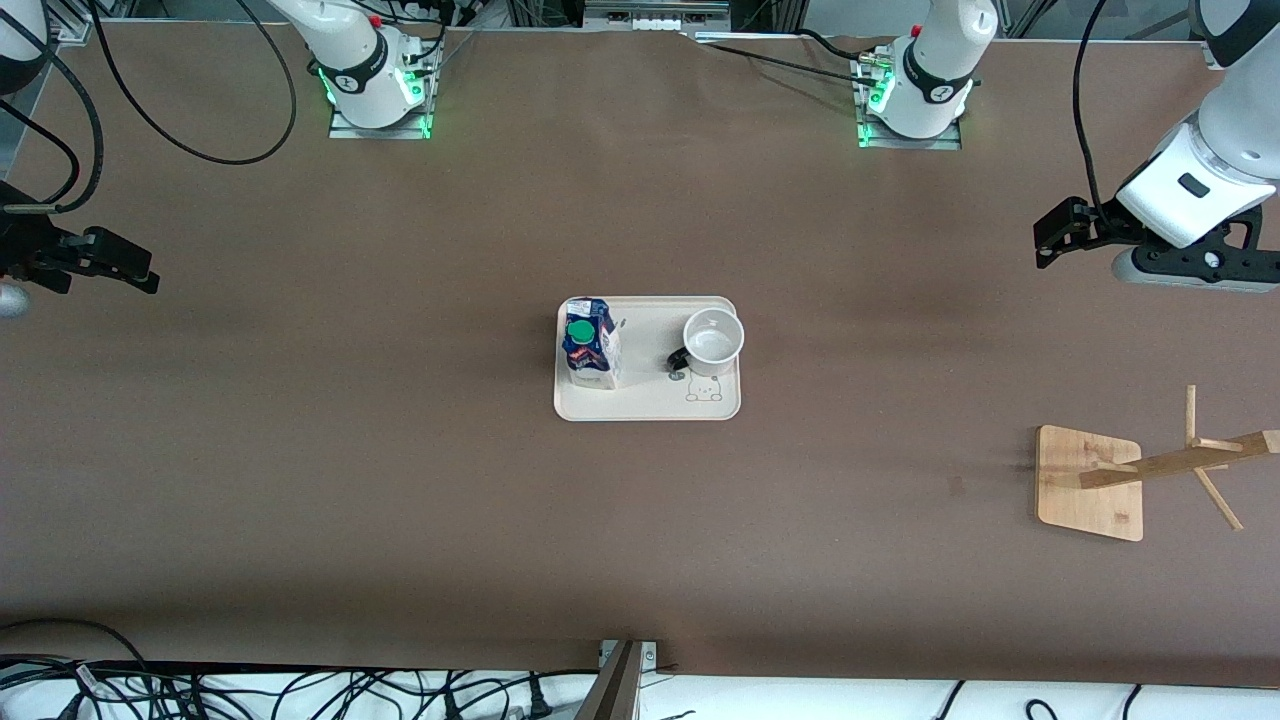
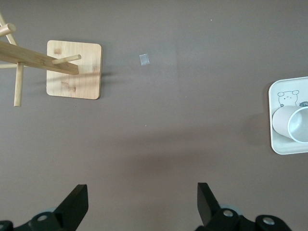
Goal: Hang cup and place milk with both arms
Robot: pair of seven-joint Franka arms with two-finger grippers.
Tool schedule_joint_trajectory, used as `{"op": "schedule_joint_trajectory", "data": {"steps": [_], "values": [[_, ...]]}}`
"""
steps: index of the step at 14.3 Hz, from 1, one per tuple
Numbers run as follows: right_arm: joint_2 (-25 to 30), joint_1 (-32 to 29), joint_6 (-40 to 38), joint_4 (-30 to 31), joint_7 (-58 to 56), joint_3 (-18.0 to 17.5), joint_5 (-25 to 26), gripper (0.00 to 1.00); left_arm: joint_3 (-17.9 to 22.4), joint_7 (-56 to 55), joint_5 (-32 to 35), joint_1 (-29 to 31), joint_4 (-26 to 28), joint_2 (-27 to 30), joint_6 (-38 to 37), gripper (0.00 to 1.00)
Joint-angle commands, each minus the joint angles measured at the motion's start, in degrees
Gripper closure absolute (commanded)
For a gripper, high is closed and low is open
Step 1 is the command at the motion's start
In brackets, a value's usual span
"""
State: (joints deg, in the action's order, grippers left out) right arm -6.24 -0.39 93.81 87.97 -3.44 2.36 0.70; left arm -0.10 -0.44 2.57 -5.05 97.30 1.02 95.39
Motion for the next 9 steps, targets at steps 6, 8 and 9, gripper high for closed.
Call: {"op": "schedule_joint_trajectory", "data": {"steps": [6, 8, 9], "values": [[0.2, -0.1, -0.7, -0.5, -1.1, 0.0, 0.0, 0.00, -0.2, -0.4, -0.8, 0.0, -1.8, -0.7, -2.1, 0.00], [0.2, -0.1, -0.6, -0.5, -1.2, 0.0, -0.3, 0.00, -0.2, -0.3, -0.8, 0.0, -1.8, -0.6, -2.8, 0.00], [0.1, -0.1, -0.6, -0.5, -1.2, 0.0, -0.4, 0.00, -0.1, -0.3, -0.8, 0.0, -1.8, -0.6, -2.8, 0.00]]}}
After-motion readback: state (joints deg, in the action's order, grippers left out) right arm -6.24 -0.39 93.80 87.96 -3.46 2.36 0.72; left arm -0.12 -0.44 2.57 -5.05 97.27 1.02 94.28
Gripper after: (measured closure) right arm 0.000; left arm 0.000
